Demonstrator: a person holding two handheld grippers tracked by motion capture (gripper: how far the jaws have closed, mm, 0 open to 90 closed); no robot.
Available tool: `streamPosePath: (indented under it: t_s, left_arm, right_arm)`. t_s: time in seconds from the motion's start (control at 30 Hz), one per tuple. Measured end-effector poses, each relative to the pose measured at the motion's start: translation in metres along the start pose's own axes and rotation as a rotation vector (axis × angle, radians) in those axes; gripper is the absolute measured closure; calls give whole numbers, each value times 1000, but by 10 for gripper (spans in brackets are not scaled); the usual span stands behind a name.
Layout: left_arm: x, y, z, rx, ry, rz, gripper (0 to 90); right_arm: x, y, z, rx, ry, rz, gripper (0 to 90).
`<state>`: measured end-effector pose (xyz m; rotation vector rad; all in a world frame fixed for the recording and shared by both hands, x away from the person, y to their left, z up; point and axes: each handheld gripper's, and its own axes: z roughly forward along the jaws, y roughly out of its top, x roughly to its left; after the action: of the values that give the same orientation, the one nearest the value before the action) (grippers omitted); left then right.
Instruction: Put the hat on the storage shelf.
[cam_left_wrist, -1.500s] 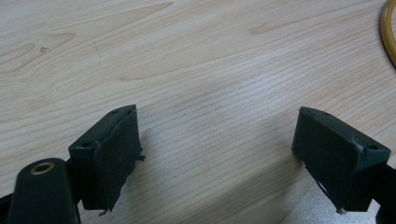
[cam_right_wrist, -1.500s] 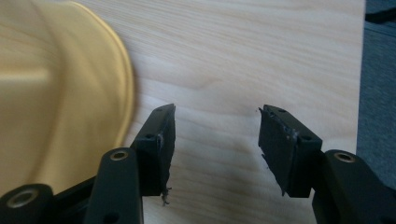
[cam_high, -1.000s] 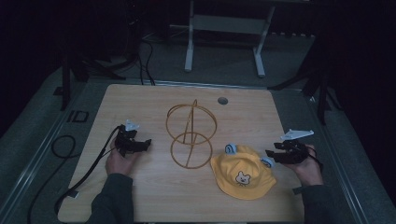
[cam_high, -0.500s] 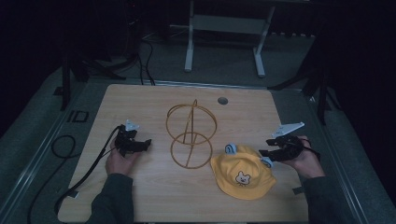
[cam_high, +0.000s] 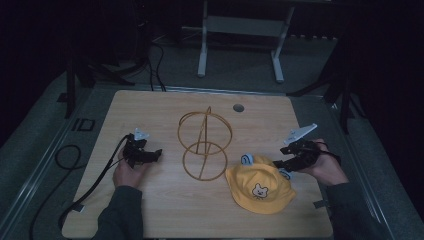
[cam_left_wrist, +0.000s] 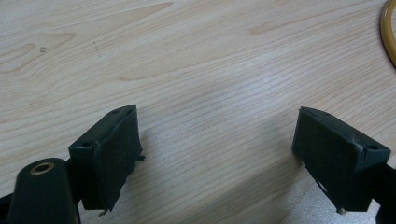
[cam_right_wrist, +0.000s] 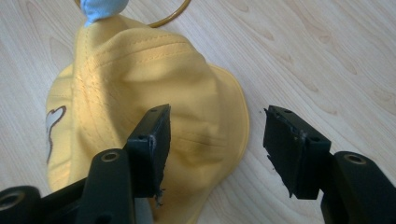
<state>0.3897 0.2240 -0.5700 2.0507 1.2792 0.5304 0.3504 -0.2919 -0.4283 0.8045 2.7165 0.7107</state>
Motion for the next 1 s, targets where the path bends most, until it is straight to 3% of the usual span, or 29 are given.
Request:
streamPosePath:
  t_s: [0.67, 1.0]
  left_arm:
    - [0, 0, 0, 0, 0, 0, 150]
    - [0, 0, 0, 0, 0, 0, 151]
  right_arm:
    - [21, 31, -16, 58, 67, -106, 396]
    - [36, 45, -10, 153, 105, -172, 374]
